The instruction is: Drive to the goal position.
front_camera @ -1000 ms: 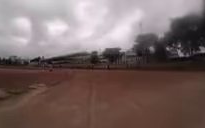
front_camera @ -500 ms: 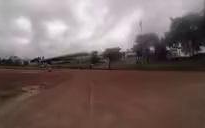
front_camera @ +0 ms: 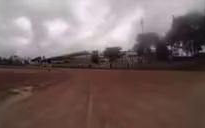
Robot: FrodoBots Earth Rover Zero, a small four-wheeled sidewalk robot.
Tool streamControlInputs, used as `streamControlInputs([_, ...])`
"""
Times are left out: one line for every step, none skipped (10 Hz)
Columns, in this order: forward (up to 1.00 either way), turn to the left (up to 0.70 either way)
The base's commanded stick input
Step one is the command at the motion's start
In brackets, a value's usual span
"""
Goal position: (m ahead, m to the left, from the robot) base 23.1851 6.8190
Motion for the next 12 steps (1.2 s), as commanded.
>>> streamControlInputs([0.7,0.0])
streamControlInputs([0.7,0.0])
streamControlInputs([0.7,0.0])
streamControlInputs([0.7,0.01])
streamControlInputs([0.7,0.02])
streamControlInputs([0.7,0.05])
streamControlInputs([0.7,0.1])
streamControlInputs([0.7,0.04])
streamControlInputs([0.7,0.0])
streamControlInputs([0.7,0.0])
streamControlInputs([0.7,0.03])
streamControlInputs([0.7,0.05])
